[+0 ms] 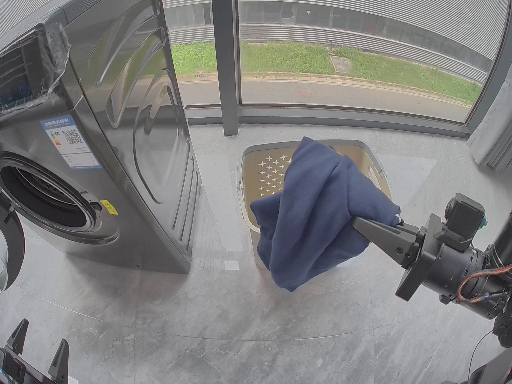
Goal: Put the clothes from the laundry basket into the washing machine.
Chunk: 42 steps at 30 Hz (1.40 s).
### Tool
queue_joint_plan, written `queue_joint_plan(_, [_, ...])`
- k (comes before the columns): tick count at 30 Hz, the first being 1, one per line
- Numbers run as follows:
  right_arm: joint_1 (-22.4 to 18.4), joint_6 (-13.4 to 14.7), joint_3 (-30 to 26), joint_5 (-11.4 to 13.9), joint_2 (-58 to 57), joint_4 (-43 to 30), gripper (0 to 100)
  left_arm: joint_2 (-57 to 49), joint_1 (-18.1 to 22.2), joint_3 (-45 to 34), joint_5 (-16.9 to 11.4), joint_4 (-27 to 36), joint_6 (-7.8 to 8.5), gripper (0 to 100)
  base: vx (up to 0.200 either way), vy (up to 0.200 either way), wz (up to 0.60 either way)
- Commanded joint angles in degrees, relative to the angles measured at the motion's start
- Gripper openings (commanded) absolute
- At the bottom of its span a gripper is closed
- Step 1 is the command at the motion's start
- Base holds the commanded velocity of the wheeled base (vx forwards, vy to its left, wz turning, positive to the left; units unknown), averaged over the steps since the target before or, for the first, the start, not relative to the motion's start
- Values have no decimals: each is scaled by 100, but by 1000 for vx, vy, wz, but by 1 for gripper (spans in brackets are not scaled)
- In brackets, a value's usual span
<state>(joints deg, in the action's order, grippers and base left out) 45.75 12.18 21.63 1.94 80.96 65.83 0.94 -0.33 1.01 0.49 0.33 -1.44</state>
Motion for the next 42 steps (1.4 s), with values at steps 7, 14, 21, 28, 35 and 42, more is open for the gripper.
queue_joint_plan(7, [22, -5, -18, 35, -45, 18, 0, -68, -2, -84, 4, 2, -6, 100, -200, 0, 0])
queue_joint_plan(14, [127, -14, -150, 123, -10, 26, 0, -68, -2, -84, 4, 2, -6, 100, -200, 0, 0])
queue_joint_plan(21, [285, 4, -150, 149, -19, 44, 0, -68, -2, -84, 4, 2, -6, 100, -57, 0, 0])
queue_joint_plan(28, [312, 4, -150, 246, 148, 308, 0, -68, -2, -84, 4, 2, -14, 100, 0, 171, 0])
queue_joint_plan(35, [294, -5, -141, 228, 245, 369, 0, -68, -2, -84, 4, 2, -14, 100, 0, 200, 0])
queue_joint_plan(42, [241, -5, -150, 210, 263, 360, 0, -68, -2, -84, 4, 2, -14, 100, 0, 200, 0])
